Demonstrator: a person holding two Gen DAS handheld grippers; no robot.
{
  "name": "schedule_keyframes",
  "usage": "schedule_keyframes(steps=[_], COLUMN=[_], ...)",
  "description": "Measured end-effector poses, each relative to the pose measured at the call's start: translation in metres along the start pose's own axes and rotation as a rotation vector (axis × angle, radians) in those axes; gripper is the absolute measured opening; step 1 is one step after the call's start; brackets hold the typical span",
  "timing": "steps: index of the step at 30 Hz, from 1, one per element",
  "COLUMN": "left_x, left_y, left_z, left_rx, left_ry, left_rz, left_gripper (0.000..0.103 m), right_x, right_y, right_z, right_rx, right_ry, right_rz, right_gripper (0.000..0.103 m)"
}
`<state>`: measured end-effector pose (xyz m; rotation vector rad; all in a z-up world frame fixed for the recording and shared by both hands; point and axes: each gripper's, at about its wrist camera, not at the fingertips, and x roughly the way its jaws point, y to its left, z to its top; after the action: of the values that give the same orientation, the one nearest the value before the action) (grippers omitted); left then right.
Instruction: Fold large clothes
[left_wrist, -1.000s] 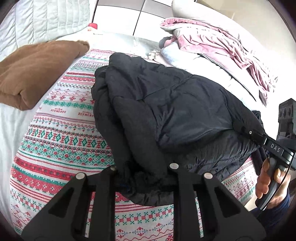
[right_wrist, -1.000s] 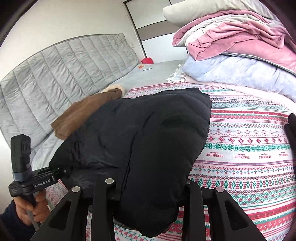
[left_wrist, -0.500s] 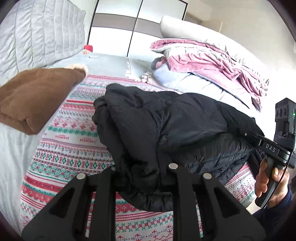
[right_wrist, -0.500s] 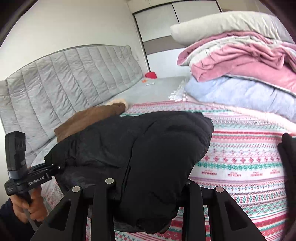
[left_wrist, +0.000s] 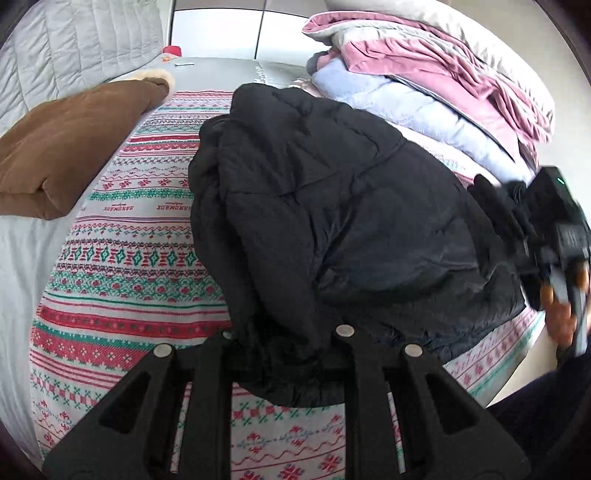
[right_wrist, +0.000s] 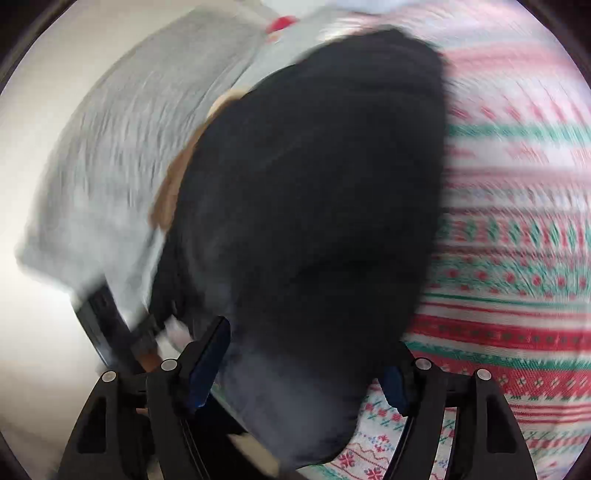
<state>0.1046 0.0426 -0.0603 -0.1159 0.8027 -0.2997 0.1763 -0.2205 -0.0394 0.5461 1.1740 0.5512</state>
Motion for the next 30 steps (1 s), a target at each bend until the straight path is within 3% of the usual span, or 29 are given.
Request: schedule_keyframes(steps=[3, 5, 14, 18, 23, 25, 27, 30], left_x=[0.001, 0.004, 0.009, 0.011, 0.016, 0.017, 0.017, 0.016], left_y=[0.002, 0.001, 0.005, 0.005, 0.009, 0.012, 0.014, 0.015], left_z=[-0.001, -0.003, -0.01, -0.012, -0.013, -0.012, -0.012, -0.013], left_rx=[-0.009, -0.007, -0.007, 0.007, 0.004, -0.003, -0.012, -0.018], left_ry=[0.014, 0.027, 0.069, 0.079, 0.099, 0.108, 0.112, 0.109], left_rz=[-0.013, -0.014, -0.041, -0.042, -0.054, -0.067, -0.077, -0.073], left_gripper=[0.02, 0.02, 0.024, 0.025, 0.026, 0.027, 0.027, 0.026], right_x=[-0.023, -0.033, -0.005, 0.024, 0.044, 0.048, 0.048, 0.038], right_y=[-0.036, -0.048, -0.068, -0.084, -0.07, -0.062, -0.052, -0.03], right_z=[0.017, 0.034, 0.112, 0.132, 0.148, 0.151, 0.149, 0.143], right_rx=[0.168, 0.187, 0.165, 0.212, 0.126, 0.086, 0.037, -0.055], right_ry=[-0.113, -0.19, -0.165, -0.146, -0.111, -0.113, -0.133, -0.175], right_rz=[0.072, 0.058, 0.049, 0.105, 0.098, 0.071, 0.045, -0.01], right_gripper=[0.078, 0.082, 0.086, 0.092, 0.091, 0.083, 0.062, 0.045])
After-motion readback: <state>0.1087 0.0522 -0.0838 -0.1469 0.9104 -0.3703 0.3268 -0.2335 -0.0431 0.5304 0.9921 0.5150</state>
